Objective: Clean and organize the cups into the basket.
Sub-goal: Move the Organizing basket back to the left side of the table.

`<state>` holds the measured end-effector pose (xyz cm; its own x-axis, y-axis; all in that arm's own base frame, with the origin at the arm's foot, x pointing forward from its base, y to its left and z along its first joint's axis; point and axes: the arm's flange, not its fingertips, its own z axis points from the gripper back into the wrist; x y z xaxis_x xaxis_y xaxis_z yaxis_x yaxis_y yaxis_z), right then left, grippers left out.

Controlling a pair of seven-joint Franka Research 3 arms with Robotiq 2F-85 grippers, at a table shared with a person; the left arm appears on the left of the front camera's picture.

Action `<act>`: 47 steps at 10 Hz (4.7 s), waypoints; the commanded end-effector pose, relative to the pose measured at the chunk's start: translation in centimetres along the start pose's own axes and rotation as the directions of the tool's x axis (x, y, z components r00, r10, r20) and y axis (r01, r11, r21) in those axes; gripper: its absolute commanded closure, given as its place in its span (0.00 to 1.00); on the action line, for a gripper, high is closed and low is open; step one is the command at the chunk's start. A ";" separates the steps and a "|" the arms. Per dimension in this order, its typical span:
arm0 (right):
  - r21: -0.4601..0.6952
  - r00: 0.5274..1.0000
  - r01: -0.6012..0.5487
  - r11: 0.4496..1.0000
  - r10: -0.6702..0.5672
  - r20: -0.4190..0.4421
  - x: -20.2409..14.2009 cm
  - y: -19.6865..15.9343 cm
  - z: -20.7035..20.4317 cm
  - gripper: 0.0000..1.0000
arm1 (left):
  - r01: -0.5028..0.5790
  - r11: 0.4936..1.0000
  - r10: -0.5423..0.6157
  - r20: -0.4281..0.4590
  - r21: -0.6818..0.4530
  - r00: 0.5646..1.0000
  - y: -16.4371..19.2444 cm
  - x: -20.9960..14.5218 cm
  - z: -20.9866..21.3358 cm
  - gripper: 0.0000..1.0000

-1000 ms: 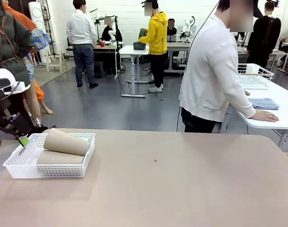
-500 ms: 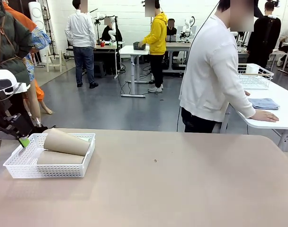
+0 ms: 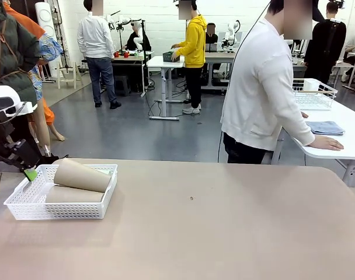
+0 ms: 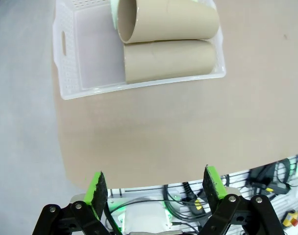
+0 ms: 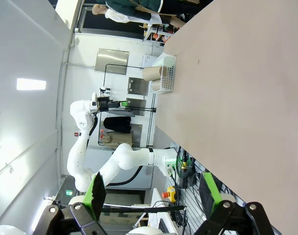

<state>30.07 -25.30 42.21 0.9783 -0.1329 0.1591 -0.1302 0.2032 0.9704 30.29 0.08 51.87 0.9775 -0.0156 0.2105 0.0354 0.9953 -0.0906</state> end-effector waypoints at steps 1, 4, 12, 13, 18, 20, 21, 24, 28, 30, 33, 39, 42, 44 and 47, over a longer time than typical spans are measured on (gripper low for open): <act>0.000 1.000 -0.001 1.000 0.001 -0.005 -0.3 0.1 -0.3 0.00 | -0.043 0.933 0.042 -0.013 -0.357 0.999 6.0 1.8 0.8 0.00; 0.000 1.000 -0.001 1.000 0.001 -0.005 -0.3 0.1 -0.3 0.00 | -0.113 0.698 0.111 -0.048 -0.708 0.993 14.9 2.8 0.7 0.00; 0.000 1.000 -0.001 1.000 0.001 -0.005 -0.3 0.1 -0.3 0.00 | -0.120 0.374 0.032 -0.116 -0.920 0.993 32.4 -0.9 -3.0 0.00; 0.000 1.000 -0.001 1.000 0.001 -0.005 -0.3 0.1 -0.3 0.00 | -0.105 0.371 0.027 -0.102 -0.923 0.994 32.8 -1.3 -2.9 0.00; 0.000 1.000 -0.001 1.000 0.001 -0.005 -0.3 0.1 -0.3 0.00 | 0.062 0.456 -0.055 0.041 -0.888 0.998 30.1 -2.1 0.2 0.00; 0.000 1.000 -0.001 1.000 0.001 -0.005 -0.3 0.1 -0.3 0.00 | 0.094 0.470 -0.066 0.071 -0.878 0.995 29.4 -2.2 1.0 0.00; 0.000 1.000 -0.001 1.000 0.001 -0.005 -0.3 0.1 -0.3 0.00 | 0.098 0.472 -0.044 0.088 -0.876 0.995 29.4 -2.4 1.1 0.00; 0.000 1.000 -0.001 1.000 0.001 -0.005 -0.3 0.1 -0.3 0.00 | 0.079 0.458 -0.040 0.068 -0.885 0.997 29.7 -1.8 2.1 0.00; 0.000 1.000 -0.001 1.000 0.001 -0.005 -0.3 0.1 -0.3 0.00 | 0.079 0.458 -0.040 0.068 -0.885 0.997 29.7 -1.8 2.1 0.00; 0.000 1.000 -0.001 1.000 0.001 -0.005 -0.3 0.1 -0.3 0.00 | 0.079 0.458 -0.040 0.068 -0.885 0.997 29.7 -1.8 2.1 0.00; 0.000 1.000 -0.001 1.000 0.001 -0.005 -0.3 0.1 -0.3 0.00 | 0.079 0.458 -0.040 0.068 -0.885 0.997 29.7 -1.8 2.1 0.00; 0.000 1.000 -0.001 1.000 0.001 -0.005 -0.3 0.1 -0.3 0.00 | 0.079 0.458 -0.040 0.068 -0.885 0.997 29.7 -1.8 2.1 0.00; 0.000 1.000 -0.001 1.000 0.001 -0.005 -0.3 0.1 -0.3 0.00 | 0.079 0.458 -0.040 0.068 -0.885 0.997 29.7 -1.8 2.1 0.00; 0.000 1.000 -0.001 1.000 0.001 -0.005 -0.3 0.1 -0.3 0.00 | 0.079 0.458 -0.040 0.068 -0.885 0.997 29.7 -1.8 2.1 0.00; 0.000 1.000 -0.001 1.000 0.001 -0.005 -0.3 0.1 -0.3 0.00 | 0.079 0.458 -0.040 0.068 -0.885 0.997 29.7 -1.8 2.1 0.00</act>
<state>30.03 -25.25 42.16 0.9784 -0.1328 0.1581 -0.1295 0.2017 0.9708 29.07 29.64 50.48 0.9581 -0.0398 0.2836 0.2778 0.3701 -0.8865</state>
